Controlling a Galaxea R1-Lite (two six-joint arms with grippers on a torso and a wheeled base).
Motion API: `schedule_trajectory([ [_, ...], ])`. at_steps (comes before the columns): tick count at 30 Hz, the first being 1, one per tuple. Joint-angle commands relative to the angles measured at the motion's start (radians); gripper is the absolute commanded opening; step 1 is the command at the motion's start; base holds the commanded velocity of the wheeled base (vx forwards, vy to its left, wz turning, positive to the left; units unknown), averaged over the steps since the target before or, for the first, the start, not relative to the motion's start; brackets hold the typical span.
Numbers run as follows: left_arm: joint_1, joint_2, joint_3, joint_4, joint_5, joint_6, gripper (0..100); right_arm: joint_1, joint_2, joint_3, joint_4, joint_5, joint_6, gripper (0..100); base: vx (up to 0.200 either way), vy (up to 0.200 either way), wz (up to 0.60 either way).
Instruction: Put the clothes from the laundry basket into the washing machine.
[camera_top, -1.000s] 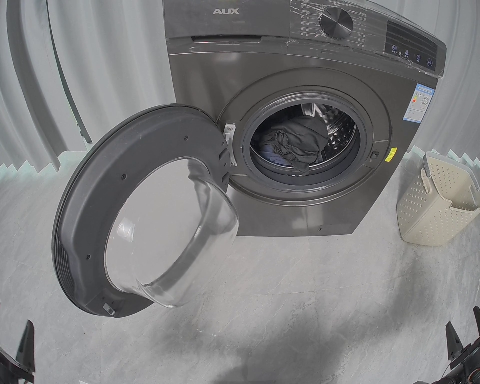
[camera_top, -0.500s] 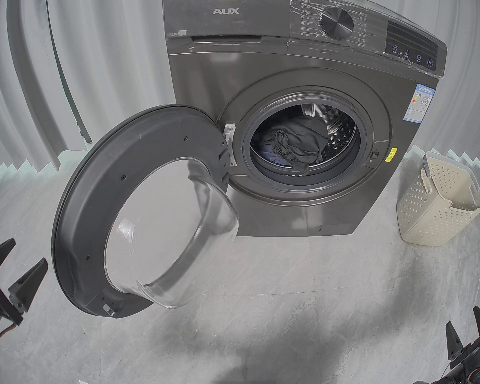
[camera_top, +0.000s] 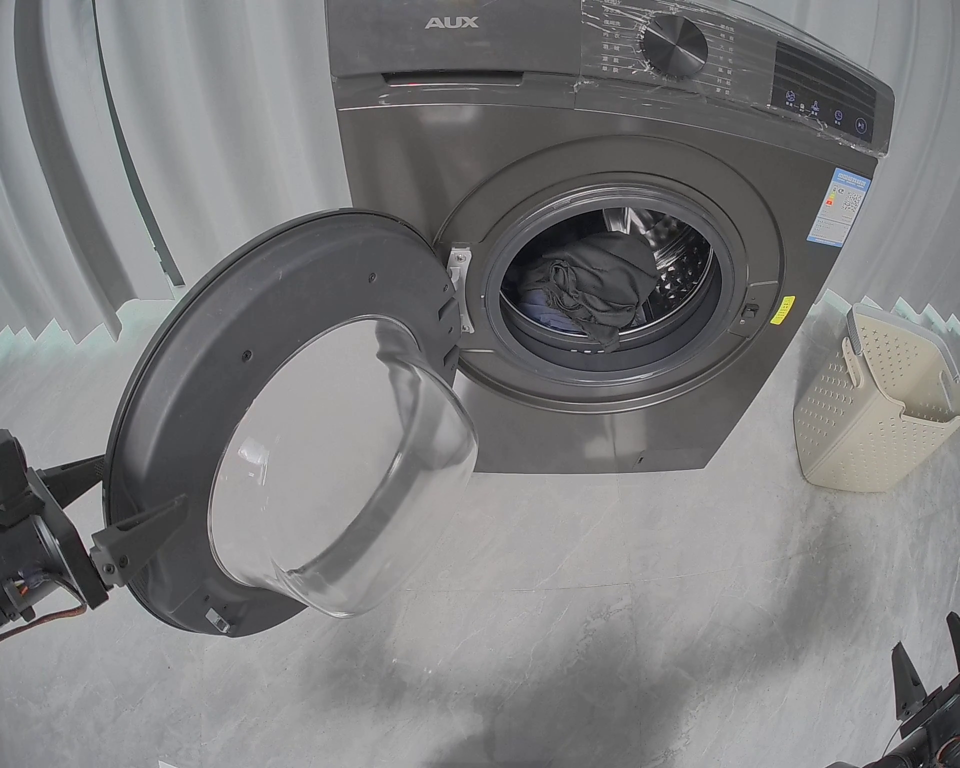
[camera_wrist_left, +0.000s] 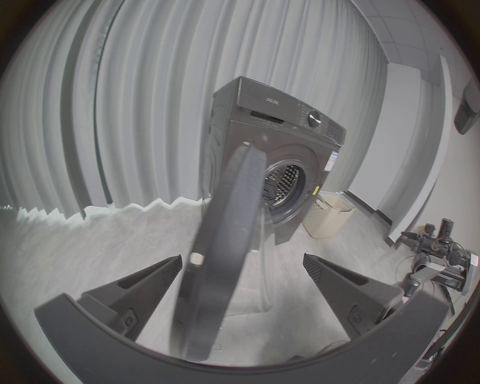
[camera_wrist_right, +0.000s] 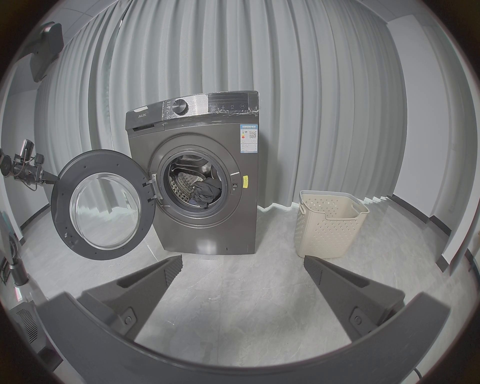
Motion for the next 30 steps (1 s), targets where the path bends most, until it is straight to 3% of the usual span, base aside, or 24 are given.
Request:
schedule_trajectory([
  [1,-0.121,-0.020,0.009,0.000,-0.011,-0.009,100,0.000,-0.016,0.018,0.001,0.000,0.000,100,0.000,0.000,0.00],
  [4,-0.217,-0.063,0.010,0.006,-0.011,-0.021,100,0.000,-0.016,0.018,0.000,0.000,0.000,100,0.000,0.000,0.00],
  [6,-0.299,-0.100,0.010,0.012,-0.010,-0.050,100,0.000,-0.016,0.018,0.000,0.000,-0.002,100,0.000,0.000,0.00],
  [9,-0.344,-0.123,0.018,0.019,0.001,-0.075,100,0.000,-0.016,0.018,0.000,0.000,-0.002,100,0.000,0.000,0.00],
  [11,-0.339,-0.123,0.024,0.022,0.010,-0.075,100,0.000,-0.016,0.018,0.000,0.000,-0.002,100,0.000,0.000,0.00],
  [15,-0.309,-0.120,0.038,0.022,0.079,-0.073,100,0.000,-0.016,0.018,0.000,0.000,-0.002,100,0.000,0.000,0.00],
  [17,-0.301,-0.117,0.038,0.019,0.088,-0.073,100,0.000,-0.016,0.018,0.001,0.000,-0.002,100,0.000,0.000,0.00],
  [19,-0.255,-0.109,0.016,0.005,0.124,-0.075,100,0.000,-0.016,0.018,0.000,0.000,-0.002,100,0.000,0.000,0.00],
  [22,-0.203,-0.108,-0.010,-0.001,0.130,-0.080,100,0.000,-0.016,0.018,0.000,0.000,0.000,100,0.000,0.000,0.00],
  [24,-0.088,-0.112,-0.019,-0.009,0.124,-0.076,100,0.000,-0.016,0.018,0.000,0.000,0.000,100,0.000,0.000,0.00],
  [26,-0.029,-0.117,-0.017,-0.009,0.113,-0.069,100,0.000,-0.016,0.018,0.000,0.000,0.000,100,0.000,0.000,0.00],
  [30,0.006,-0.114,-0.010,-0.009,0.108,-0.072,100,0.000,-0.016,0.018,0.000,0.000,0.000,100,0.000,0.000,0.00],
])
